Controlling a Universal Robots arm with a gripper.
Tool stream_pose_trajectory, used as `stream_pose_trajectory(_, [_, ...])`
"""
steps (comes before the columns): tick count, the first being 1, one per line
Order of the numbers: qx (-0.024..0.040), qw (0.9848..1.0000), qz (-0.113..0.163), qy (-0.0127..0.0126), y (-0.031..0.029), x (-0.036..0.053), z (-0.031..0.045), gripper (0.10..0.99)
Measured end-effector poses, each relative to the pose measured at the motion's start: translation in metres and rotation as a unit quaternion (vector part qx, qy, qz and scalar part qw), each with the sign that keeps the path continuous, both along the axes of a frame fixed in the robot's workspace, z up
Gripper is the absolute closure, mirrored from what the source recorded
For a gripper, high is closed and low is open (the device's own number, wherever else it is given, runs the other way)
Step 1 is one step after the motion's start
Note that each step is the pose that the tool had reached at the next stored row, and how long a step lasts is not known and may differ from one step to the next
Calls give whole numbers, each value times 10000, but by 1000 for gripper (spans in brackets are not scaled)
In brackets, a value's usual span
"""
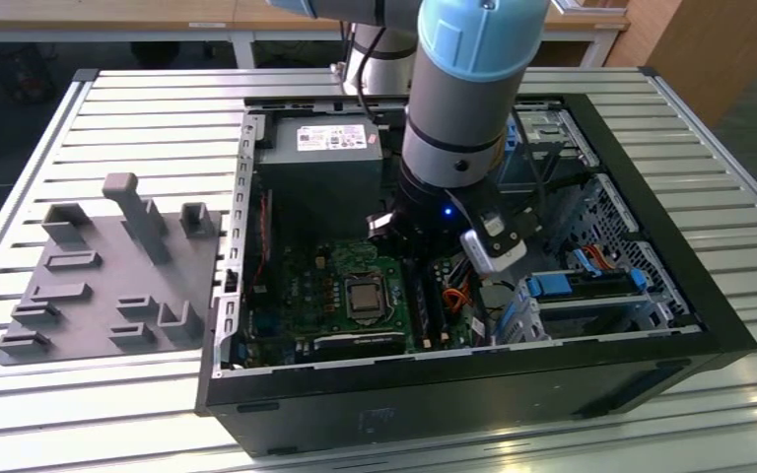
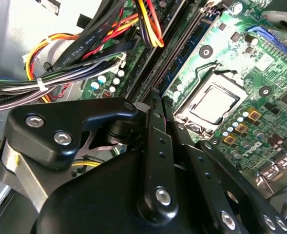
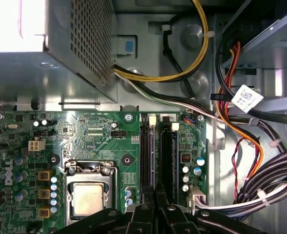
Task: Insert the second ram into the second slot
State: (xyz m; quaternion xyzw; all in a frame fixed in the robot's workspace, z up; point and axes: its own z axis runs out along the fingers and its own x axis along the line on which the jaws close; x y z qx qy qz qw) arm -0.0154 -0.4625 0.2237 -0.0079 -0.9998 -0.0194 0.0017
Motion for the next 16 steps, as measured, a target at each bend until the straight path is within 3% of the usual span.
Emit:
stream_pose_trajectory(8, [0,10000,0,0,-43,0,5,953])
stream_pose_trajectory(16, [0,10000,-2,0,-43,1,-14,953])
